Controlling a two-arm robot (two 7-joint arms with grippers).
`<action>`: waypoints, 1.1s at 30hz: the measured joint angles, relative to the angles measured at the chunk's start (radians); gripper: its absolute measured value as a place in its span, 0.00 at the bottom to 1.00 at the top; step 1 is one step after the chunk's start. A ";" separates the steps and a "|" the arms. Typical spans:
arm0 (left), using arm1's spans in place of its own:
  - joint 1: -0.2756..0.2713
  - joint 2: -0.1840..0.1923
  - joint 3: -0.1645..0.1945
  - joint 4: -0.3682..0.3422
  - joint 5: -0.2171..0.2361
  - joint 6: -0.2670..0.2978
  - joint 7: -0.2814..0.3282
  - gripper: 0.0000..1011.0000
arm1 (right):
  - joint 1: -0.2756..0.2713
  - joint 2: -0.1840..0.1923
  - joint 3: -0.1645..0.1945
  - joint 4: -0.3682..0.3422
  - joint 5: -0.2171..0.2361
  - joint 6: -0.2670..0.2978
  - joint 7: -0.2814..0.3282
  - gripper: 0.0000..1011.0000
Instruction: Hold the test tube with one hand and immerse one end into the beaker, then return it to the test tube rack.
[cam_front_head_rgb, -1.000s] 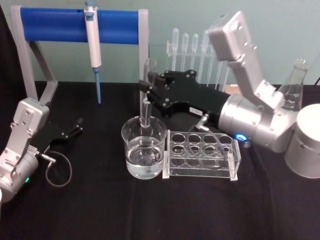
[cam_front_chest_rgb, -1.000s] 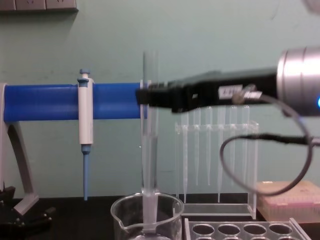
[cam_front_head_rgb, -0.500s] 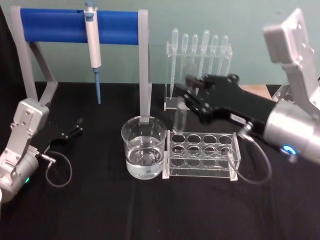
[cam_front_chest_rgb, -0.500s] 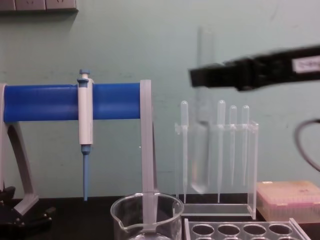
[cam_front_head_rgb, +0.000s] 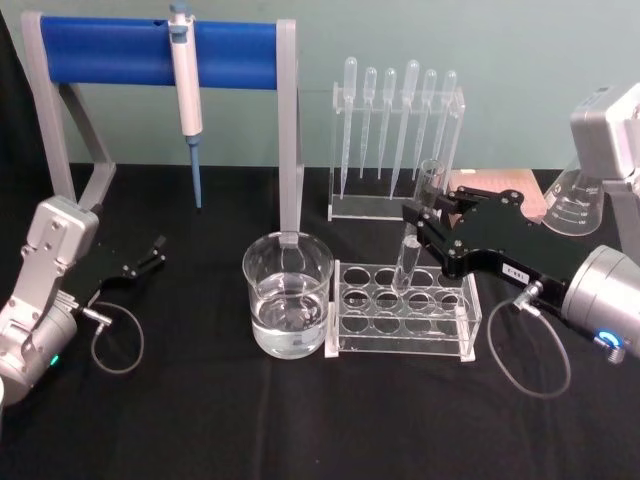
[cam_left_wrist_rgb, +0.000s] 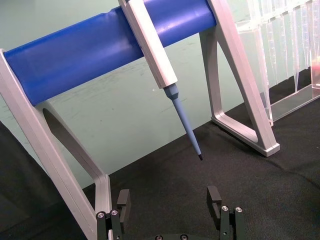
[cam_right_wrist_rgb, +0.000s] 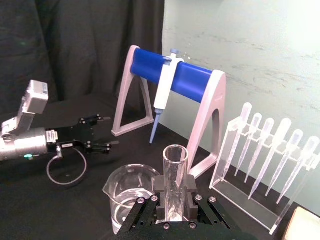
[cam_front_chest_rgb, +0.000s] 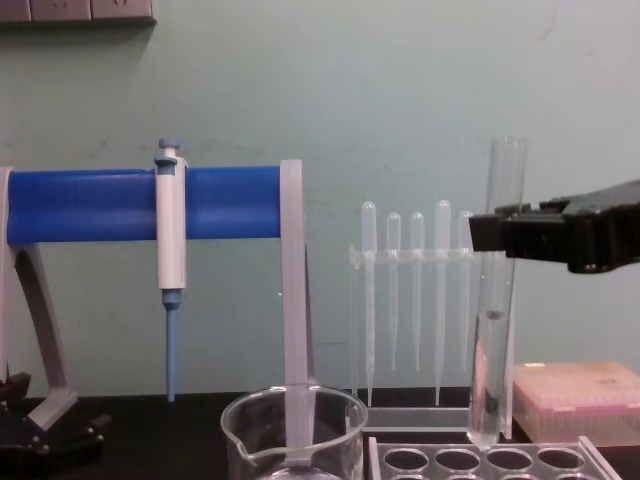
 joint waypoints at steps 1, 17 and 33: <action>0.000 0.000 0.000 0.000 0.000 0.000 0.000 0.99 | 0.000 -0.004 0.000 0.010 -0.001 -0.005 -0.001 0.24; 0.000 0.000 0.000 0.000 0.000 0.000 0.000 0.99 | 0.030 -0.043 -0.034 0.099 -0.012 -0.030 0.016 0.24; 0.000 0.000 0.000 0.000 0.000 0.000 0.000 0.99 | 0.050 -0.129 -0.082 0.270 -0.072 -0.075 0.029 0.42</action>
